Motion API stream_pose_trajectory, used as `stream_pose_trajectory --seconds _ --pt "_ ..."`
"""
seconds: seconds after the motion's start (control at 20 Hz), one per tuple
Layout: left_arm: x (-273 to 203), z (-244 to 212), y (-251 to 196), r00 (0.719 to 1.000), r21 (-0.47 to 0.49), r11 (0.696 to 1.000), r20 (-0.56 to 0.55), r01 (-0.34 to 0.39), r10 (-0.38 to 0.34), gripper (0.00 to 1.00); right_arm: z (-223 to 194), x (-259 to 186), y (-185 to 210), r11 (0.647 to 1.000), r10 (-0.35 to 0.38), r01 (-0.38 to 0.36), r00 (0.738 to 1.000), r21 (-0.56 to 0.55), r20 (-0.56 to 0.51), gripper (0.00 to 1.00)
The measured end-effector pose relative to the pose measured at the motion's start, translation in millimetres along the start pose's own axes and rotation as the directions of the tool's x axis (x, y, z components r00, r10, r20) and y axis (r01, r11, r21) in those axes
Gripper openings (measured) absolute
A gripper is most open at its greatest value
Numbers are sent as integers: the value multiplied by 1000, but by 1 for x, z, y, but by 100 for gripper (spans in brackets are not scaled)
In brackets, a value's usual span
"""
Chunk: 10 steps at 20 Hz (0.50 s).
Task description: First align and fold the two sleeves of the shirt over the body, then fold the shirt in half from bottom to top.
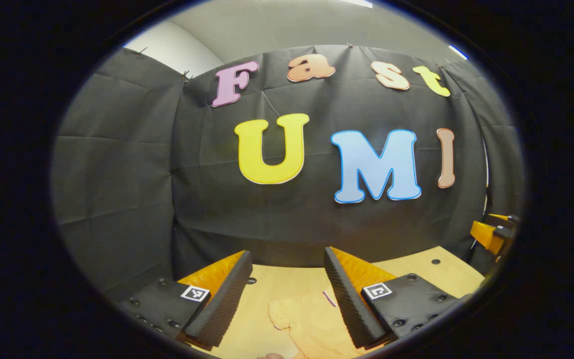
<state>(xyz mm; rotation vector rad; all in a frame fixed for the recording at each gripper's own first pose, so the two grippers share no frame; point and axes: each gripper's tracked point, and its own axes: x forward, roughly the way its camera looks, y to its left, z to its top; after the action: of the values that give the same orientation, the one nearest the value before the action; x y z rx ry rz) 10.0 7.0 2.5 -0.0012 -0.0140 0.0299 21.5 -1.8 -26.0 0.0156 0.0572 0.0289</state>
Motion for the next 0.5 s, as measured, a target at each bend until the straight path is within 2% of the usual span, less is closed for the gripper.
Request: stream_pose_trajectory --seconds 0.3,0.5 --pt "-1 6 3 1000 5 1000 13 -24 24 95 -23 16 -4 1000 -3 2 998 -5 -62 96" --pt "-6 8 1 999 -9 1000 16 -30 30 95 -75 38 -21 1000 -28 25 979 -18 -201 95"
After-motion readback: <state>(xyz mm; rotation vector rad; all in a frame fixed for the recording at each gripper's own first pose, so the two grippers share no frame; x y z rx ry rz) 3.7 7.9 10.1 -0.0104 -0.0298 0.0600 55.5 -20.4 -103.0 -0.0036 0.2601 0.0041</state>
